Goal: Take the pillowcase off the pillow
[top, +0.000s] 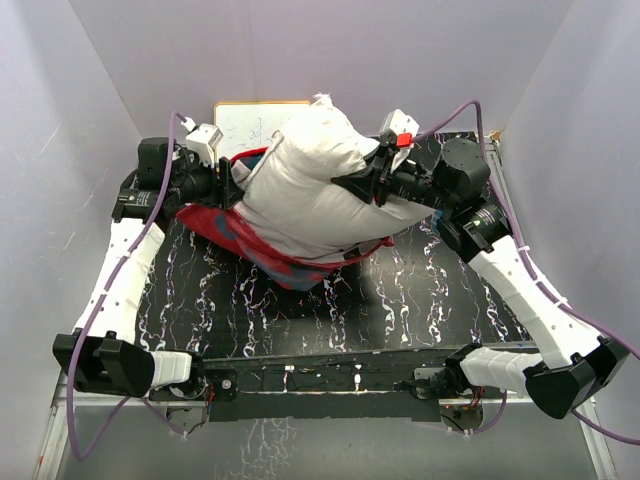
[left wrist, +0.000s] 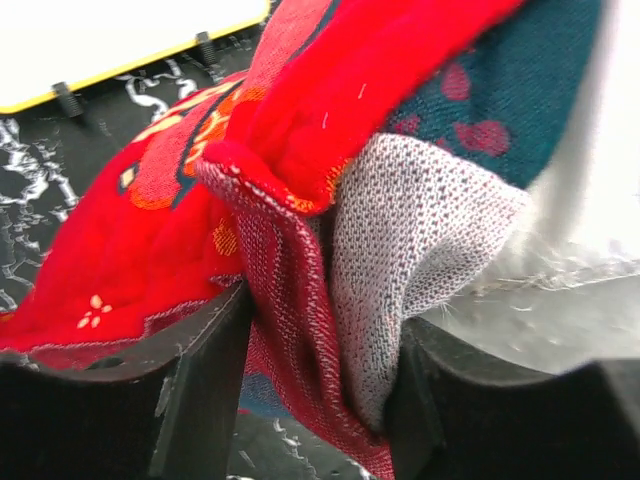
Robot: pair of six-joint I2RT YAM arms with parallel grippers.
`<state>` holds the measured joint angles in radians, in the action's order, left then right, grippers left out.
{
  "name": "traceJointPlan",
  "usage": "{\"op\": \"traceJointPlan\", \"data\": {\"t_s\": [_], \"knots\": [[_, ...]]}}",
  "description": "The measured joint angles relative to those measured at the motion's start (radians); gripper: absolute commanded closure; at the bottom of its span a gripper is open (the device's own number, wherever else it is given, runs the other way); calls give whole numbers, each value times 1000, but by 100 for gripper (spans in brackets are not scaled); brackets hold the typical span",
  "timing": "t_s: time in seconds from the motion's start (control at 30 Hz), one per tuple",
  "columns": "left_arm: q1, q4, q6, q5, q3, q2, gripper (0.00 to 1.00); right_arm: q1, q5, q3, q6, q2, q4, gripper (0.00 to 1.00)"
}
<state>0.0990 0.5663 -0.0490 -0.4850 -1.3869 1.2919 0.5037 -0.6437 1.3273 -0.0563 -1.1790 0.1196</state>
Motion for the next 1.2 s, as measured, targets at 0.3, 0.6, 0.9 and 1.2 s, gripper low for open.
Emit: {"op": "traceJointPlan", "data": {"t_s": [0.3, 0.6, 0.9, 1.2], "knots": [[-13, -177, -115, 179, 185, -34, 66, -42, -27, -17, 124, 2, -72, 92], [-117, -31, -216, -44, 97, -26, 9, -173, -96, -24, 302, 2, -176, 92], [-244, 333, -553, -288, -197, 88, 3, -343, -216, -59, 591, -47, -476, 92], [-325, 320, -790, -142, 135, 252, 3, -349, -281, -58, 616, -73, -532, 92]]}}
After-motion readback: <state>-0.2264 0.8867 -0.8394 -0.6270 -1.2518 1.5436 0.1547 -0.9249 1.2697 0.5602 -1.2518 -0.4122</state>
